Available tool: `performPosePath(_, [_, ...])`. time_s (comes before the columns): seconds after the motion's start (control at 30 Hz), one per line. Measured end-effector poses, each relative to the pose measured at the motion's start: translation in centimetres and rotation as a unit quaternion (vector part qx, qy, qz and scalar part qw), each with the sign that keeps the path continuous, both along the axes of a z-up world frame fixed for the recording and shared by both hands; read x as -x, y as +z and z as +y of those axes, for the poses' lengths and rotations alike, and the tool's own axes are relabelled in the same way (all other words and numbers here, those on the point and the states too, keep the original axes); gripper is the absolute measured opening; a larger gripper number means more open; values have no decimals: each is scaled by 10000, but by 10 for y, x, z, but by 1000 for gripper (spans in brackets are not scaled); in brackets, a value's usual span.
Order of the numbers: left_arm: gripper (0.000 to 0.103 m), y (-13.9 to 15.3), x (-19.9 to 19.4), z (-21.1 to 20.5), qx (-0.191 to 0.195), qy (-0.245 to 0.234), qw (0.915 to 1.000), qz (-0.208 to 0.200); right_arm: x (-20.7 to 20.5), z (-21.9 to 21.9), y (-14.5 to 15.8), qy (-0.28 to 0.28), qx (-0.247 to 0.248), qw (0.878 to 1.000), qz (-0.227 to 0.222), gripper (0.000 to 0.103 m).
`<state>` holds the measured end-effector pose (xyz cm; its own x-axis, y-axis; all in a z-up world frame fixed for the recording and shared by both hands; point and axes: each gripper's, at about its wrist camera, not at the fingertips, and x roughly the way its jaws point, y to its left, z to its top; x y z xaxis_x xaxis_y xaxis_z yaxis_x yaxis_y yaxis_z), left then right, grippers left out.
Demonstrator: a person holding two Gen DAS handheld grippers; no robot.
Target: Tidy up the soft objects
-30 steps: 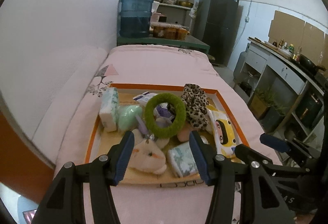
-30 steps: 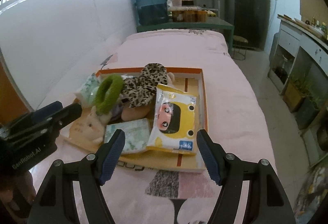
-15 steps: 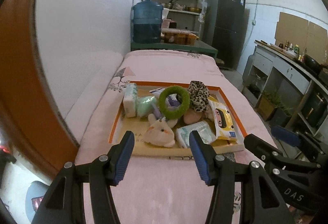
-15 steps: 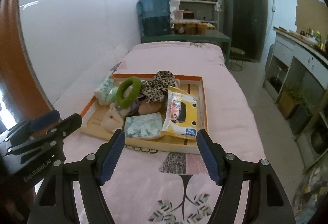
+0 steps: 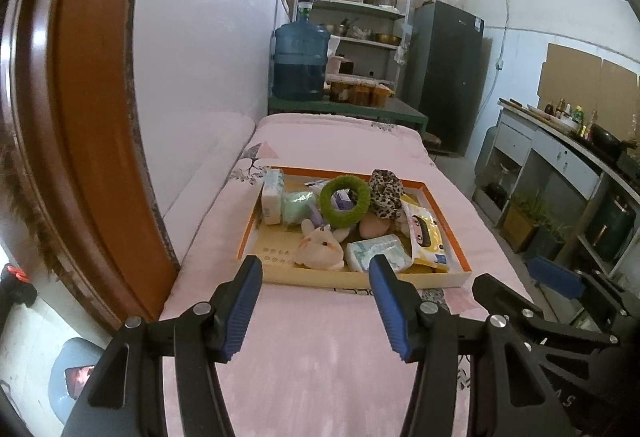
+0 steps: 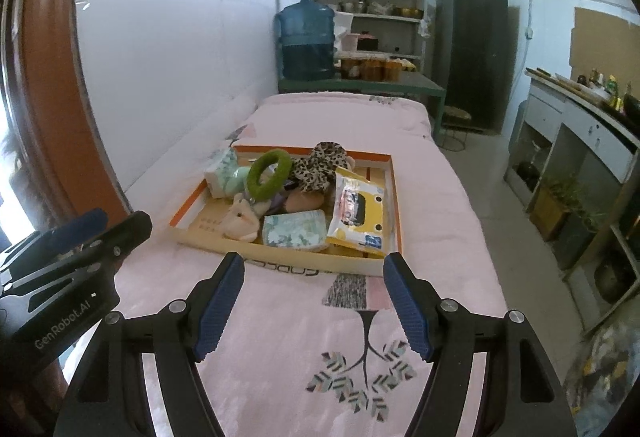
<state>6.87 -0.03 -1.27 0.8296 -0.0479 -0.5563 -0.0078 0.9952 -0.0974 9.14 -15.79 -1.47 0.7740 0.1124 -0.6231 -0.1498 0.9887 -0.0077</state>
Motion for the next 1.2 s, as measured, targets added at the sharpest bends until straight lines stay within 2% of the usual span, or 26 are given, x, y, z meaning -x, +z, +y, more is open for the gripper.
performPosePath(0.33, [55,13,34,0,-143,-62,9998,-100,38,5,12,-157,-102,9998,-82,74])
performPosePath(0.47, [55,15,47,0,-303,8,9995,-94,53,9,18,-302,-33,9993,-234,74])
performPosePath(0.63, [55,14,61,3,-277,126,9995,-66,66,15,26,-405,77,9985,-369,74])
performPosePath(1.2, [55,22,76,10,-296,236,9990,-234,80,20,36,-408,87,9977,-531,74])
